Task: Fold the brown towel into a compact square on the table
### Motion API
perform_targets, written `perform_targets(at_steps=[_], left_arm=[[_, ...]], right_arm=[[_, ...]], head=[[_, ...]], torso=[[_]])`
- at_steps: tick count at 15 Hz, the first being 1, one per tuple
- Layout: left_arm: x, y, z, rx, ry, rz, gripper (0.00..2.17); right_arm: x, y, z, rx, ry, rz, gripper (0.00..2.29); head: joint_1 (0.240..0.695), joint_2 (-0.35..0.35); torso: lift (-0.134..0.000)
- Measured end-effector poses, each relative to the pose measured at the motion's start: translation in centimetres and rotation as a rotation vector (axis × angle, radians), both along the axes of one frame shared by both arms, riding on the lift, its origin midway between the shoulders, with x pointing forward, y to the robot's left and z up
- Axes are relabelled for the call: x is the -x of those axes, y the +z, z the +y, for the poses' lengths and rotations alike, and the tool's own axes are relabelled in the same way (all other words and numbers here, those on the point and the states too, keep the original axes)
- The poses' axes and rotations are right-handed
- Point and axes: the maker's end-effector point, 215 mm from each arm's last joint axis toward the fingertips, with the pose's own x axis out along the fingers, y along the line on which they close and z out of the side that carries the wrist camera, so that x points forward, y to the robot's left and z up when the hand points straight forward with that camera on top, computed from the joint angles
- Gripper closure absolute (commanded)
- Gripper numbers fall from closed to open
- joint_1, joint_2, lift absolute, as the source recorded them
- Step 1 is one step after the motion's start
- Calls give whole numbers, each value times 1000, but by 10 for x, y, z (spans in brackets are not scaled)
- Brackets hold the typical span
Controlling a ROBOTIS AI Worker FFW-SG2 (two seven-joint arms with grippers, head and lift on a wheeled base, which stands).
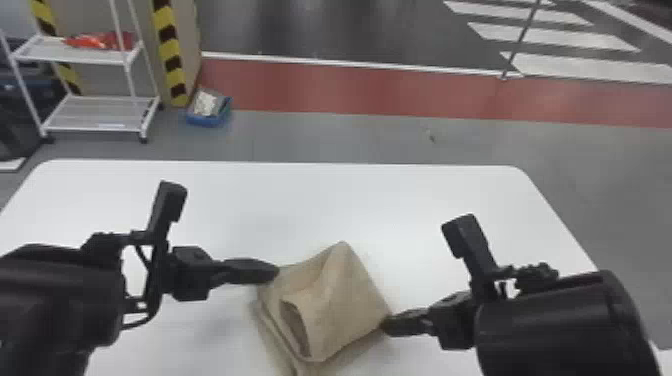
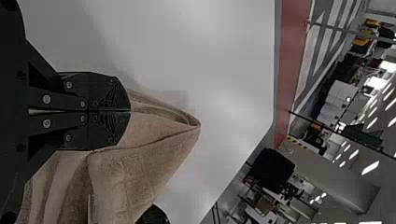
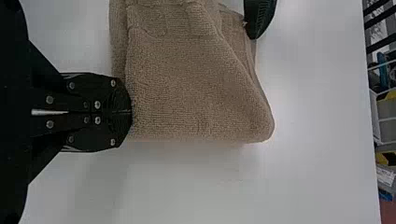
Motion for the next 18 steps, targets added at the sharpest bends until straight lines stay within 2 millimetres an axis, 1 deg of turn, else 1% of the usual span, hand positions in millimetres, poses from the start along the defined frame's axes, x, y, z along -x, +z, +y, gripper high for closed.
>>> perform_targets(at_steps=[2,5,7,13,18], left_arm=[[2,1,0,3,-8,2,1825],[5,1,-1,5,-17,5,1825],[9,1,1,9,-20,17,1825],[18,6,12,-1,-24,24,1825],[33,11,12,11,-59,49,1825]], right_arm=[[-13,7,-4,0,-11,-20,1966],[-26,5,-11,-4,-37,-8,1963],[-34,3,-11,-10,-42,-1,1966],[-64,5,-7,-16,-50,8,1966],[-85,7,-1,-26,-41,8,1980]], head=[[695,-143],[695,-153],[695,-151],[695,-129],[695,-121]], torso=[[-124],[-124],[-124],[-124],[-124]])
